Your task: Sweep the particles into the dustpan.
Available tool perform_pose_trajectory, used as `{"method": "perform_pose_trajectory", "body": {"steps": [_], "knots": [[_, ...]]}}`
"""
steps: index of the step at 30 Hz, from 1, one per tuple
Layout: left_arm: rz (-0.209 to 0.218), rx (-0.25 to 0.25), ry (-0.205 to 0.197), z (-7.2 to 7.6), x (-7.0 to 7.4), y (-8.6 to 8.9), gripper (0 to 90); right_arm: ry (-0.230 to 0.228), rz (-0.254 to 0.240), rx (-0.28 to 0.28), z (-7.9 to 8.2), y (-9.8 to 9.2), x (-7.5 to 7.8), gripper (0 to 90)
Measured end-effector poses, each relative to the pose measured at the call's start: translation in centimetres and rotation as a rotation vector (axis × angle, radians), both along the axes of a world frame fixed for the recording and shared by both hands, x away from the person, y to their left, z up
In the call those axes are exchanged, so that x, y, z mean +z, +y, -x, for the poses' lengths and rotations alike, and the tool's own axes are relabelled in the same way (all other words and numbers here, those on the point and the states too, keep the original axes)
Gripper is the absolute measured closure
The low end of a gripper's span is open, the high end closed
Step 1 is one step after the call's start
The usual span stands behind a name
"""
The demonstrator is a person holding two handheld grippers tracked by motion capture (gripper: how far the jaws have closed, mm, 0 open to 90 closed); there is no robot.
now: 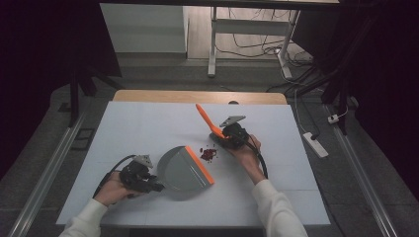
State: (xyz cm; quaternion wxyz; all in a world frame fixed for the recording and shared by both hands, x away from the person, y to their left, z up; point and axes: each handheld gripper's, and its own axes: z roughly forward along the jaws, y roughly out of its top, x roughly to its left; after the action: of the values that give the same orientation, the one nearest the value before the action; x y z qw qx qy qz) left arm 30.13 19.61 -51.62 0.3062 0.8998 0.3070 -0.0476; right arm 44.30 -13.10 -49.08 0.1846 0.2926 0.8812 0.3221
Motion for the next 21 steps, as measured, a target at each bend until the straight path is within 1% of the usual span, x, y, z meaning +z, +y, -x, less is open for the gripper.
{"method": "perform_pose_trajectory", "body": {"steps": [4,8,14,16,21], "knots": [[-0.004,0.004,0.004,-0.1,0.0,-0.2,61.6,-0.004,0.009,0.012,0.1,0.2,0.0,69.8],[-0.005,0.005,0.008,-0.2,0.0,-0.3,61.7,-0.002,0.005,0.014,0.1,0.4,-0.1,69.8],[-0.01,0.005,0.011,-0.2,0.0,-0.4,61.7,-0.01,0.021,0.024,0.4,0.8,-0.1,69.8],[-0.01,0.005,0.011,-0.2,0.0,-0.4,61.7,-0.009,0.009,0.022,0.6,0.9,-0.2,69.8],[-0.011,0.005,0.012,-0.2,0.0,-0.4,61.7,-0.01,0.015,0.036,0.9,1.3,-0.2,69.8]]}}
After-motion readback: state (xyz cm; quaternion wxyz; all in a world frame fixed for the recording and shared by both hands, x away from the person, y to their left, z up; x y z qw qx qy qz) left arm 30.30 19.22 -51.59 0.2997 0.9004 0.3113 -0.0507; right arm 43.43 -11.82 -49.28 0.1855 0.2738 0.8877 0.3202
